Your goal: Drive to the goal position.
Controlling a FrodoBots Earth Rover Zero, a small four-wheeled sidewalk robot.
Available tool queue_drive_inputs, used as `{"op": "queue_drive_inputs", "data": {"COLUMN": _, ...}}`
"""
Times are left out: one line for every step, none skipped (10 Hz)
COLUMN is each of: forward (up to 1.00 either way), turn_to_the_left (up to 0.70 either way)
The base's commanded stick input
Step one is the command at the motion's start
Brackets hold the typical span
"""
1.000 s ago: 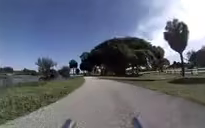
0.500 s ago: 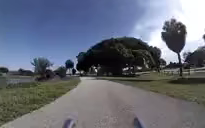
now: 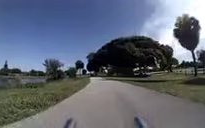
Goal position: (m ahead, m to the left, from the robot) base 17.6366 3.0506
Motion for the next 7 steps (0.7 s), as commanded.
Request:
{"op": "queue_drive_inputs", "data": {"forward": 0.70, "turn_to_the_left": 0.00}}
{"op": "queue_drive_inputs", "data": {"forward": 0.70, "turn_to_the_left": 0.00}}
{"op": "queue_drive_inputs", "data": {"forward": 0.70, "turn_to_the_left": 0.00}}
{"op": "queue_drive_inputs", "data": {"forward": 0.70, "turn_to_the_left": 0.17}}
{"op": "queue_drive_inputs", "data": {"forward": 0.70, "turn_to_the_left": 0.35}}
{"op": "queue_drive_inputs", "data": {"forward": 0.70, "turn_to_the_left": 0.35}}
{"op": "queue_drive_inputs", "data": {"forward": 0.70, "turn_to_the_left": 0.35}}
